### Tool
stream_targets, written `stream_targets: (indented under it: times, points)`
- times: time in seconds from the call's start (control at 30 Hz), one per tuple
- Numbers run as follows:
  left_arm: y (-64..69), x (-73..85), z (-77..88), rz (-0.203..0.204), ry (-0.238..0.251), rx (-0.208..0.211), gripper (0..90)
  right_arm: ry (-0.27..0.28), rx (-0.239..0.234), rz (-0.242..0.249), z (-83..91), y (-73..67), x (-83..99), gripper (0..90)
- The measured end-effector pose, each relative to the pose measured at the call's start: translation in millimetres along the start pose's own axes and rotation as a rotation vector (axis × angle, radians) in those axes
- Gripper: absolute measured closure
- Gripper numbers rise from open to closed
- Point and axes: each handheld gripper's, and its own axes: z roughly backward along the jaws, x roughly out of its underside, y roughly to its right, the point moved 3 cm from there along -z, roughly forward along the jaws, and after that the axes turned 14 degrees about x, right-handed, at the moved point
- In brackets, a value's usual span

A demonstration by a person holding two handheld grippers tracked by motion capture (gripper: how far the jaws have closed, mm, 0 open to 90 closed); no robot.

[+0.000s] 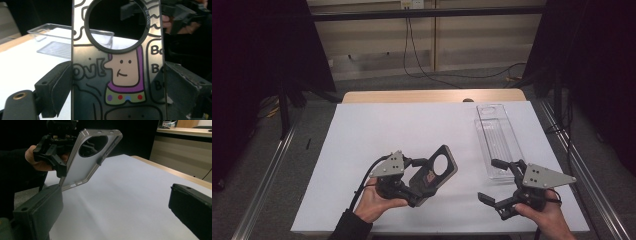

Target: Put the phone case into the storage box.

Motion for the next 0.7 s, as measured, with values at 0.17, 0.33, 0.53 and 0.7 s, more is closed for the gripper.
stream_targets:
  times: [0.17,0.33,0.53,0.7]
  points:
    - [3.9,0.2,-6.1,0.017,-0.017,0.034,12.2,-0.001,-0.058,-0.013,-5.6,2.1,-4.5,0.0]
    - [9.5,-1.3,-12.3,0.001,-0.038,0.072,12.2,-0.02,-0.132,-0.009,-11.7,3.5,-11.5,0.0]
    - [9.9,-1.6,-17.3,-0.013,-0.055,0.08,12.2,-0.049,-0.197,0.012,-17.6,3.4,-17.3,0.2]
    - [9.6,-1.8,-19.9,-0.013,-0.059,0.087,12.2,-0.107,-0.262,0.042,-23.8,2.1,-19.2,0.4]
